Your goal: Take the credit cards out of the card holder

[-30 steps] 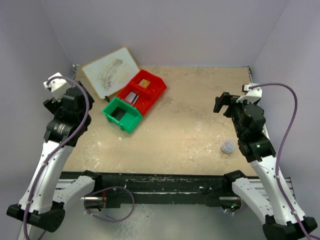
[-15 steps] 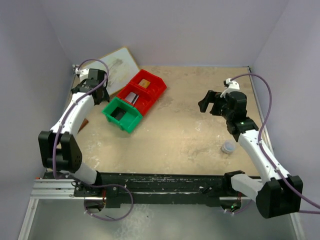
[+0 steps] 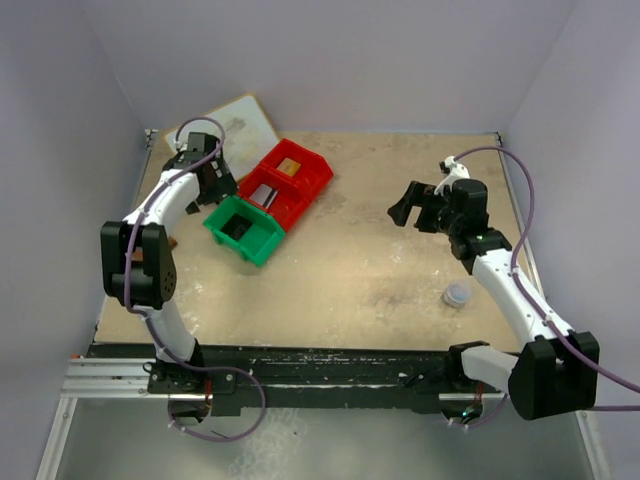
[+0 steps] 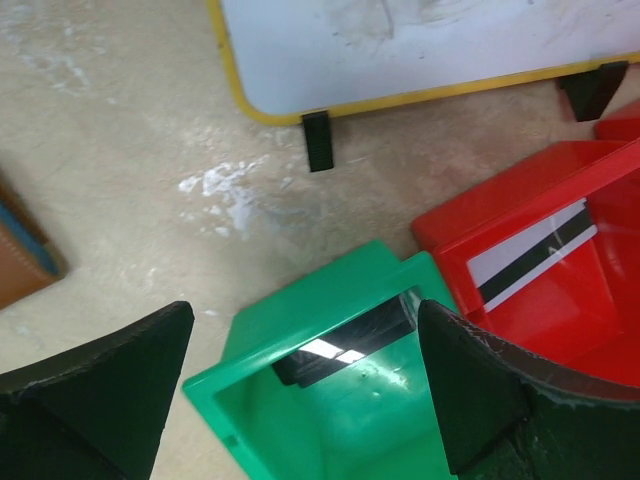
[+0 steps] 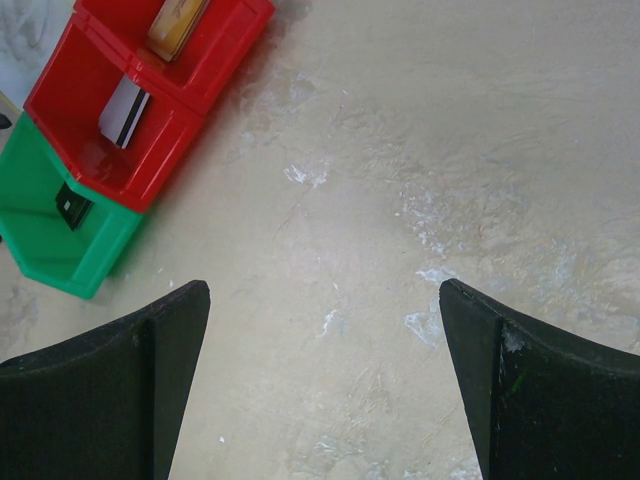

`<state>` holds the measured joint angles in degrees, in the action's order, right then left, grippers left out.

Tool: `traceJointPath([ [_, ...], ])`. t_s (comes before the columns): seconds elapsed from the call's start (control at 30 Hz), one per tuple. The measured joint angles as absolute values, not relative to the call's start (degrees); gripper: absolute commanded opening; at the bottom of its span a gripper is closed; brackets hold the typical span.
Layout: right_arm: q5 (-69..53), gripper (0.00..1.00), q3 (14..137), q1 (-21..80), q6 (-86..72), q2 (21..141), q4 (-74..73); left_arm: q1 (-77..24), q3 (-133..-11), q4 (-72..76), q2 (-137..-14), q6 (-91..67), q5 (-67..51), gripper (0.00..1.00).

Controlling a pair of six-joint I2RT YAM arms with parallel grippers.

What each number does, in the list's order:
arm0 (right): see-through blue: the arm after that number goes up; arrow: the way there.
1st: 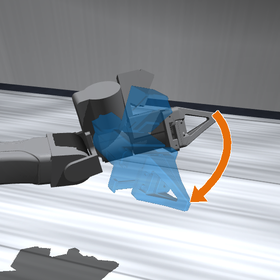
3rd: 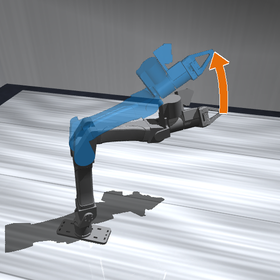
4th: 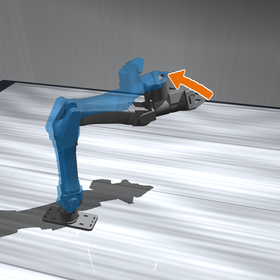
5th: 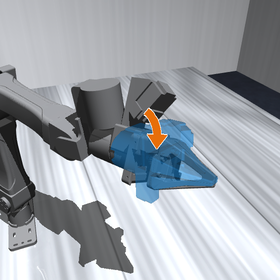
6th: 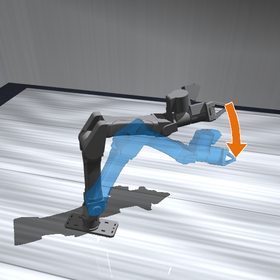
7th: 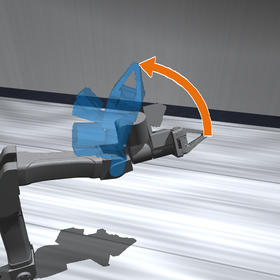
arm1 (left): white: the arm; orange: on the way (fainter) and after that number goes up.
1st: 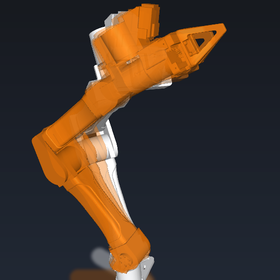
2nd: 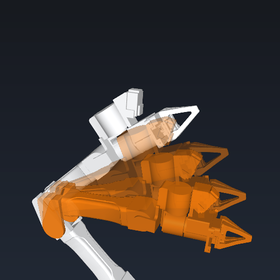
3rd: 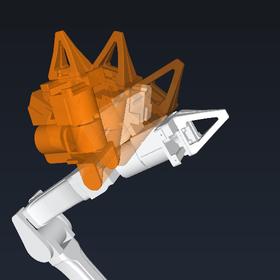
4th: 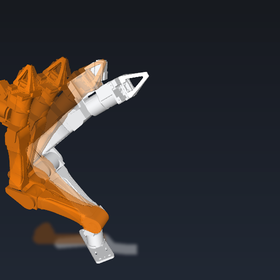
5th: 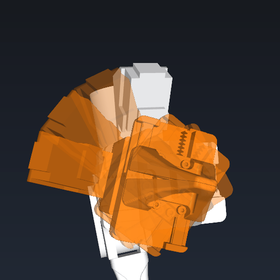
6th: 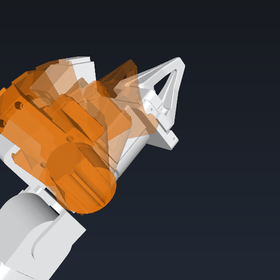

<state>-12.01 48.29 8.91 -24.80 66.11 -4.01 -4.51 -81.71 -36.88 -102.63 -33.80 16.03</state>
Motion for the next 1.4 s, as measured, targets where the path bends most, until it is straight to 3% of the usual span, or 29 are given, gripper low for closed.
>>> traceJointPath([
  [0.13,-13.30,0.99,48.34,8.84,-24.88,66.94,-4.05,-4.51,-82.94,-35.35,-104.64,-33.43,13.06,0.87],
  [0.3,-19.27,0.90,51.18,8.60,-22.94,71.48,-3.51,-4.51,-82.94,-34.13,-105.21,-33.30,10.26,0.87],
  [0.63,-22.11,0.74,74.81,15.09,-15.66,95.04,-3.53,-4.49,-80.75,-32.12,-103.33,-33.19,8.99,0.89],
  [1.2,-17.21,0.66,96.77,29.98,-2.11,118.48,0.30,-4.45,-59.11,-28.47,-75.09,-40.18,12.53,0.90],
  [1.4,-14.70,0.64,104.40,31.57,-0.19,125.12,-1.17,-4.36,-52.60,-27.88,-68.01,-43.09,10.13,0.86],
])
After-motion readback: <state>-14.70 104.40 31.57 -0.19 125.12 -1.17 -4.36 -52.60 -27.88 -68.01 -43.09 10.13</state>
